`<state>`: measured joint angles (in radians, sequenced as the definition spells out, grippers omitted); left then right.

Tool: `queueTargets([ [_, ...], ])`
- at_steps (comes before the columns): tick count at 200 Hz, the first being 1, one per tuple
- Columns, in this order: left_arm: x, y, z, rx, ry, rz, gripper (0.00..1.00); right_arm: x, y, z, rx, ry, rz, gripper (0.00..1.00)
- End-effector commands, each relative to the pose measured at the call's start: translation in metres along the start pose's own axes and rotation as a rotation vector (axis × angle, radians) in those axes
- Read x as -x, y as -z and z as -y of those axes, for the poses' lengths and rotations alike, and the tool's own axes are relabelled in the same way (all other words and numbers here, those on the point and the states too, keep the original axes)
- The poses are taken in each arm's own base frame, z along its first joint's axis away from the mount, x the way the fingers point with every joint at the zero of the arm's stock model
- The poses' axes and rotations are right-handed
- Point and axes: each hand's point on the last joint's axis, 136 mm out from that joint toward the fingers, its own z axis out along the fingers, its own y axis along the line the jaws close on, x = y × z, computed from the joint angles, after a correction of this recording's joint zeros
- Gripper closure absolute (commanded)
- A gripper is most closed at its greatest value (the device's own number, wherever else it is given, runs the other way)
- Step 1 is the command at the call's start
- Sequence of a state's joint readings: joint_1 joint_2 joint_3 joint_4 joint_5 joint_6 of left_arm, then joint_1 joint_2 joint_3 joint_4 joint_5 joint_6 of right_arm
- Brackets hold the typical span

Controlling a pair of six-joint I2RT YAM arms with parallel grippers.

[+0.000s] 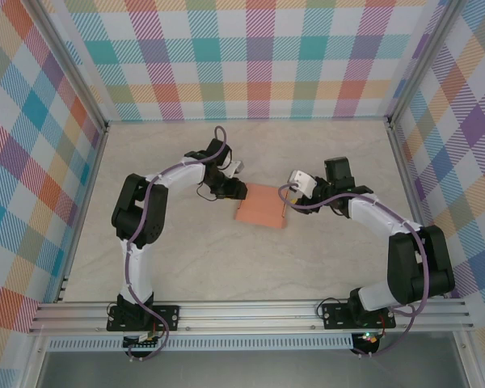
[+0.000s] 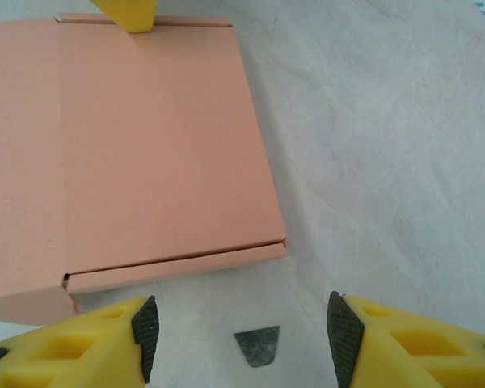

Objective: Fold the paper box

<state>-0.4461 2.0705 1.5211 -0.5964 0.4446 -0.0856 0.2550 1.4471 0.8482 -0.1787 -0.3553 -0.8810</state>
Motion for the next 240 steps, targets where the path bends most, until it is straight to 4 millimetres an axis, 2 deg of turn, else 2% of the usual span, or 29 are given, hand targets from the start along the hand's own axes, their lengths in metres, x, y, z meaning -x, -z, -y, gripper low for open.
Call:
queueTargets([
  [1, -0.023, 0.001, -0.017, 0.031, 0.058, -0.083, 0.61, 0.007, -0.004, -0.017, 0.121, -0.002, 0.046, 0.39],
  [49, -0.03, -0.005, -0.032, -0.034, 0.124, -0.102, 0.62, 0.006, -0.012, -0.014, 0.133, -0.032, 0.045, 0.38],
  [104, -0.031, -0.008, -0.043, -0.102, 0.162, -0.109, 0.62, -0.002, -0.01, -0.027, 0.171, 0.062, 0.034, 0.36],
  [108, -0.031, -0.009, -0.044, -0.113, 0.168, -0.11, 0.62, -0.003, -0.011, -0.027, 0.172, 0.075, 0.029, 0.36],
  [114, -0.031, -0.01, -0.046, -0.129, 0.178, -0.112, 0.62, -0.005, -0.013, -0.027, 0.168, 0.106, 0.022, 0.31],
  [132, -0.032, -0.011, -0.05, -0.147, 0.185, -0.118, 0.62, -0.009, -0.019, -0.027, 0.113, 0.254, 0.034, 0.28],
  [170, -0.033, -0.013, -0.055, -0.156, 0.192, -0.134, 0.62, -0.007, -0.033, -0.003, -0.102, 0.501, 0.052, 0.26],
  [200, -0.035, -0.017, -0.061, -0.159, 0.209, -0.148, 0.62, -0.001, -0.041, 0.009, -0.175, 0.618, 0.052, 0.26],
  [240, -0.036, -0.018, -0.066, -0.165, 0.225, -0.153, 0.62, -0.01, -0.063, -0.005, -0.097, 0.726, 0.026, 0.26],
])
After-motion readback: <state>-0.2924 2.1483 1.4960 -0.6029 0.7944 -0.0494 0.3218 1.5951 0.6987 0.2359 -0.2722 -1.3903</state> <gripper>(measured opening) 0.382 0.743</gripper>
